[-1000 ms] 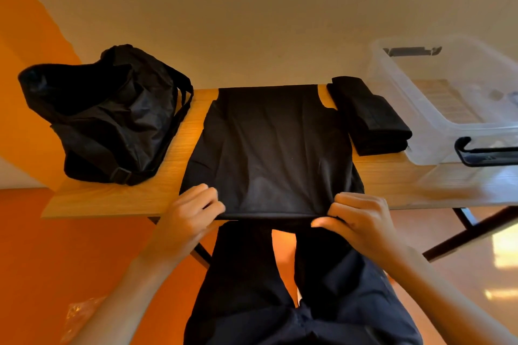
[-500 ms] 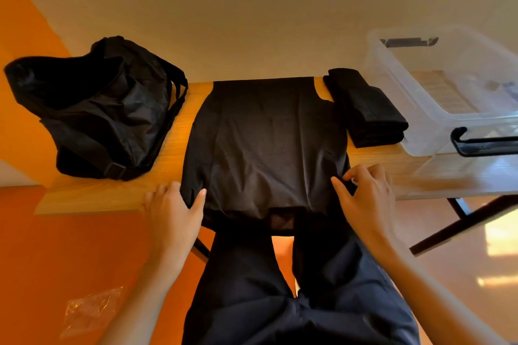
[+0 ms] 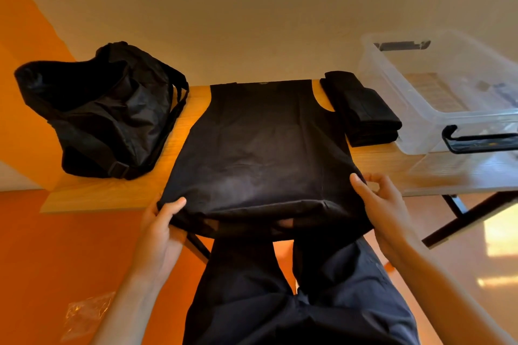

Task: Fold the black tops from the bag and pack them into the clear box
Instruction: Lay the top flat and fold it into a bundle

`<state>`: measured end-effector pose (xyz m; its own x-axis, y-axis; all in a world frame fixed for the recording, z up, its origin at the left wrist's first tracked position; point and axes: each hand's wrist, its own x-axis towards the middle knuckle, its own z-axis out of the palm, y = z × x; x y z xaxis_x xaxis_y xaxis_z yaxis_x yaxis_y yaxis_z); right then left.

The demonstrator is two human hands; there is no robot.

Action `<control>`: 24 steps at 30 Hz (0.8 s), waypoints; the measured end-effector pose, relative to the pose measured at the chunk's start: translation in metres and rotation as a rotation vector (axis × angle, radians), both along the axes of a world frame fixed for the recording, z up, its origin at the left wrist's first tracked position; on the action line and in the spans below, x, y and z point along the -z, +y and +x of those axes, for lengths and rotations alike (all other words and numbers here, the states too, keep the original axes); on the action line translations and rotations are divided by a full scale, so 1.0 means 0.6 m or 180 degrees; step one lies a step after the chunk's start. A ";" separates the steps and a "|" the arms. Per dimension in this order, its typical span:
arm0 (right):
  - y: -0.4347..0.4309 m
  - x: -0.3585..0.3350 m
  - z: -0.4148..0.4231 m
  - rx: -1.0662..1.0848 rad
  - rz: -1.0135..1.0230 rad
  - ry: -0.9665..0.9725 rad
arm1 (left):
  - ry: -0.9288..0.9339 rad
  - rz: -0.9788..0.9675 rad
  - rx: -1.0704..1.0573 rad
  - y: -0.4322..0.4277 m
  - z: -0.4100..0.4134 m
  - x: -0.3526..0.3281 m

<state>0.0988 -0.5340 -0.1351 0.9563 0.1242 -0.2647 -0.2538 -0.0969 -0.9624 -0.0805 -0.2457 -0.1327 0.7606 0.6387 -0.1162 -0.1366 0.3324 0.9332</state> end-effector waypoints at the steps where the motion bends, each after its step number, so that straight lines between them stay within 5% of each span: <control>1: -0.005 -0.003 -0.001 -0.0128 0.0191 0.0238 | 0.0110 0.0157 0.0044 0.002 -0.005 0.001; 4: -0.020 -0.023 -0.005 -0.0543 0.0502 0.0746 | 0.0676 0.1191 0.0246 0.024 -0.022 0.012; 7: -0.038 -0.035 0.000 -0.1034 -0.0232 0.0611 | 0.1194 0.1857 0.0591 0.047 -0.033 0.013; 10: -0.045 -0.039 -0.001 -0.1062 -0.0636 0.0318 | 0.1331 0.1305 0.0823 0.043 -0.034 0.001; 14: -0.049 -0.039 -0.015 -0.0626 0.0159 0.0634 | 0.1674 0.0955 0.1475 0.041 -0.052 -0.011; 16: -0.060 -0.039 -0.018 -0.0948 -0.0132 0.0740 | 0.1882 0.0790 0.1596 0.049 -0.058 -0.011; 20: -0.080 -0.032 -0.028 -0.1667 -0.1131 0.0786 | 0.2261 0.0585 0.1279 0.047 -0.073 0.013; 24: -0.078 -0.022 -0.046 -0.1107 -0.0705 0.0743 | 0.1880 -0.0029 0.0575 0.020 -0.061 0.023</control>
<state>0.0713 -0.5808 -0.1221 0.7797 0.3428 -0.5239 -0.3771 -0.4109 -0.8301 -0.1170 -0.2336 -0.1463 0.6621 0.5028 -0.5557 0.4617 0.3104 0.8310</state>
